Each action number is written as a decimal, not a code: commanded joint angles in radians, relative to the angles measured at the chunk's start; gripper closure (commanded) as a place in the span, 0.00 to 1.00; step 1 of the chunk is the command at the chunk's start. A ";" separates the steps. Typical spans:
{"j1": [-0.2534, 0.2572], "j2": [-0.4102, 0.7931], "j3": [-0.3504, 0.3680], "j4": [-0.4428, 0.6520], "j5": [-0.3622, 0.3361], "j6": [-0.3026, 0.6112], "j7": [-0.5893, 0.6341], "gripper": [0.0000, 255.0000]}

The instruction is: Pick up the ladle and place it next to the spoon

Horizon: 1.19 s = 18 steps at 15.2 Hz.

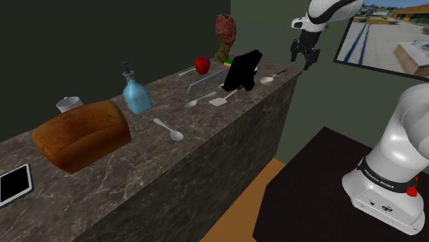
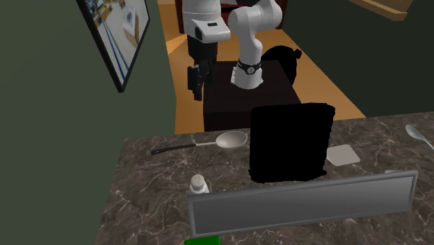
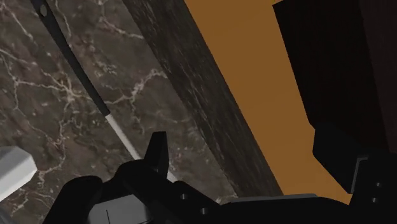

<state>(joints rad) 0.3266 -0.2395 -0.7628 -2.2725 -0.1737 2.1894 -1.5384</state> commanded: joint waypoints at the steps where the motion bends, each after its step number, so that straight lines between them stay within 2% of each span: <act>1: 0.051 0.112 -0.063 0.065 0.100 0.029 -0.167 0.00; 4: 0.078 0.293 -0.109 0.163 0.294 0.046 -0.423 0.00; 7: 0.027 0.462 -0.071 0.274 0.467 0.029 -0.650 0.00; 9: -0.029 0.554 -0.018 0.353 0.544 0.010 -0.767 0.00; 18: -0.065 0.627 0.028 0.338 0.613 0.078 -0.815 0.00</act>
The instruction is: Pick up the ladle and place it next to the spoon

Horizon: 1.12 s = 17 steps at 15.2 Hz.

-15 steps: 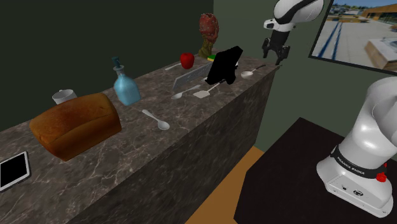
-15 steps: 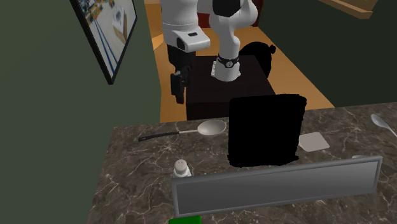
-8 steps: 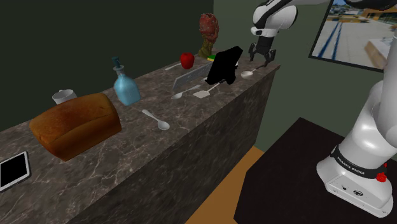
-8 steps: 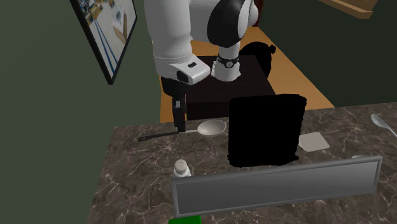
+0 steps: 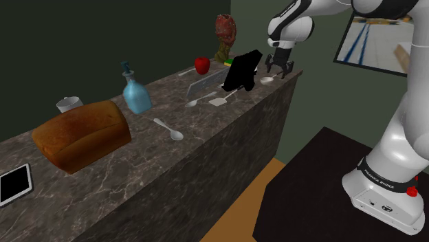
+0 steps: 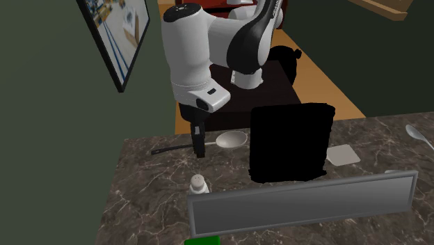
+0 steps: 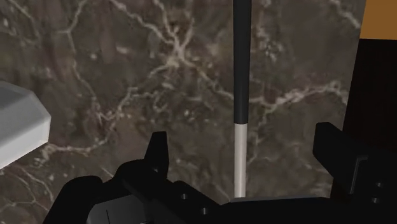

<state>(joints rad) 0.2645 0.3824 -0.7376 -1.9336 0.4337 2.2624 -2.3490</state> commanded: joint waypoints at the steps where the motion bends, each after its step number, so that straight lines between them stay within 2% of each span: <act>1: -0.003 0.006 0.003 -0.001 0.006 0.005 -0.004 0.00; 7: -0.003 0.005 0.003 -0.001 0.006 0.005 -0.004 0.00; 8: -0.003 0.005 0.003 -0.001 0.006 0.005 -0.004 1.00; 17: -0.003 0.006 0.003 -0.001 0.006 0.005 -0.004 1.00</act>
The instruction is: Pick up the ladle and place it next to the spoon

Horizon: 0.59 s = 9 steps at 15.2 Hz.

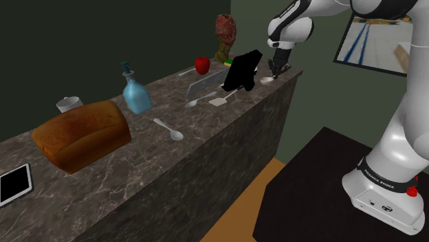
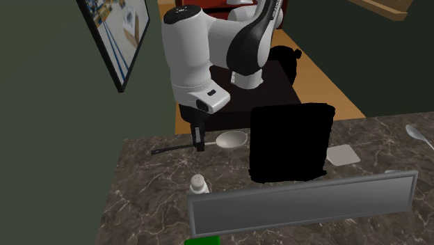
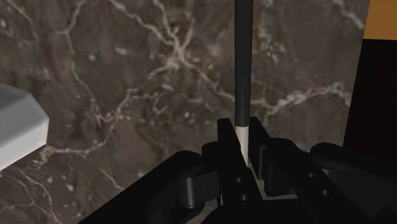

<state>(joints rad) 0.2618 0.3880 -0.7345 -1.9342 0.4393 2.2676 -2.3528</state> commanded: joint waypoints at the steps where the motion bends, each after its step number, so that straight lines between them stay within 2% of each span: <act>1: 0.004 -0.008 -0.005 0.004 -0.008 -0.009 0.006 1.00; 9: 0.029 -0.067 -0.038 0.042 -0.072 -0.089 0.052 1.00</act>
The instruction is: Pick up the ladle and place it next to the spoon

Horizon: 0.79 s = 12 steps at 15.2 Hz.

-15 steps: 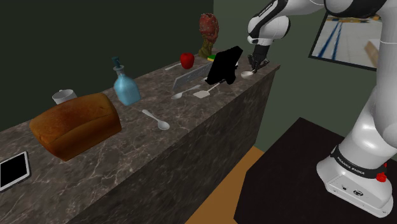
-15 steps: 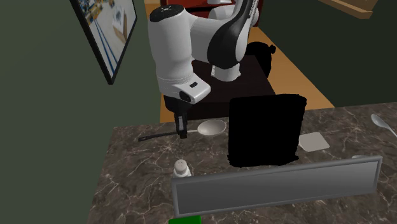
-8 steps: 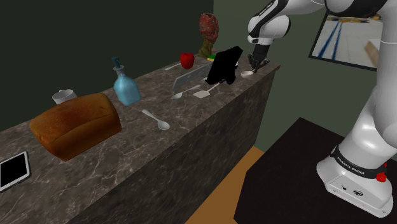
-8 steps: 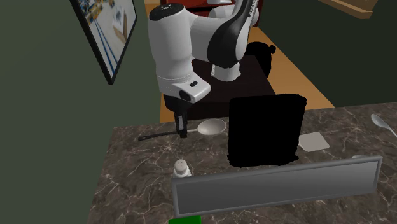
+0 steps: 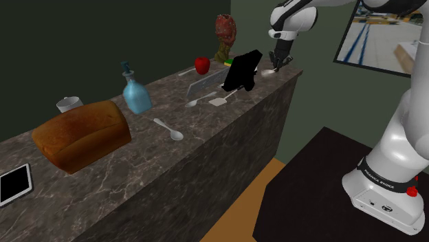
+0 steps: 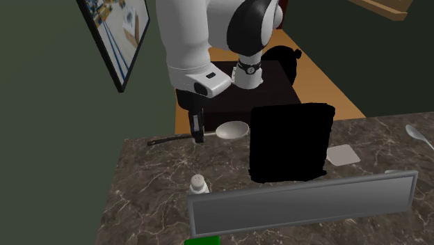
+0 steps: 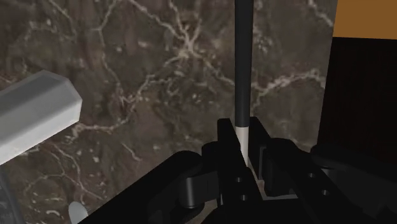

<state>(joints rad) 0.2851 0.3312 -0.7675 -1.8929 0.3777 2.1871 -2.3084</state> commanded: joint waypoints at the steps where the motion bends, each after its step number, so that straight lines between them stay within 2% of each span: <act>1: 0.008 -0.017 -0.008 0.007 -0.017 -0.019 0.013 1.00; 12: 0.027 -0.078 -0.035 0.087 -0.083 -0.138 0.063 1.00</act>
<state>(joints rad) 0.3083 0.2610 -0.8007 -1.8105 0.3024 2.0587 -2.2527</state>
